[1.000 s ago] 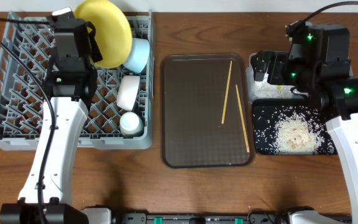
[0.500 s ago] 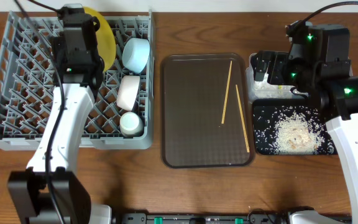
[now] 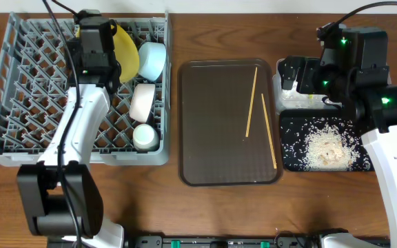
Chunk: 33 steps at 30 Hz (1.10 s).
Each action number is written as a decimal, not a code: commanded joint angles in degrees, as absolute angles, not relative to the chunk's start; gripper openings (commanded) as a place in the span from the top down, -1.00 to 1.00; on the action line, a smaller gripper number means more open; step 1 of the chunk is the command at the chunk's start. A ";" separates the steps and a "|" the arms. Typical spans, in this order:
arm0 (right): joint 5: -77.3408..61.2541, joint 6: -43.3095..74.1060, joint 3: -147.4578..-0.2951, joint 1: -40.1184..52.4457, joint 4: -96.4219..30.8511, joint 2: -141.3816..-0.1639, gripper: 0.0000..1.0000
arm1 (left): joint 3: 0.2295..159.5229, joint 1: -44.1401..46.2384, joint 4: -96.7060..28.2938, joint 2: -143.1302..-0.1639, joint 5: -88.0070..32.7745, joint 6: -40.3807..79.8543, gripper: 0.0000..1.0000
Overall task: Sort waste into correct bins and load items into the dishwasher
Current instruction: 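Lower the yellow plate upright into the rack slots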
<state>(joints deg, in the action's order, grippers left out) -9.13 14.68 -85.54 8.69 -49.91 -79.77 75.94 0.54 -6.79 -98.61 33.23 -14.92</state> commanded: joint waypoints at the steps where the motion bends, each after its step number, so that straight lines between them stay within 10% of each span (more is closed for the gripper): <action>1: -8.82 15.20 -85.58 8.32 -49.98 -79.83 -0.98 | 75.85 0.27 -5.91 -100.07 34.28 -16.40 0.85; 13: -8.82 15.20 -85.58 8.32 -49.98 -79.83 -0.98 | 75.88 0.21 -2.79 -100.18 37.74 -12.91 0.85; 22: -8.82 15.20 -85.58 8.32 -50.00 -79.83 -0.98 | 80.09 -2.37 -14.04 -99.39 1.98 -2.37 0.40; 33: -8.82 15.20 -85.58 8.32 -50.00 -79.83 -0.98 | 80.77 -0.60 -14.06 -101.67 0.60 -2.68 0.78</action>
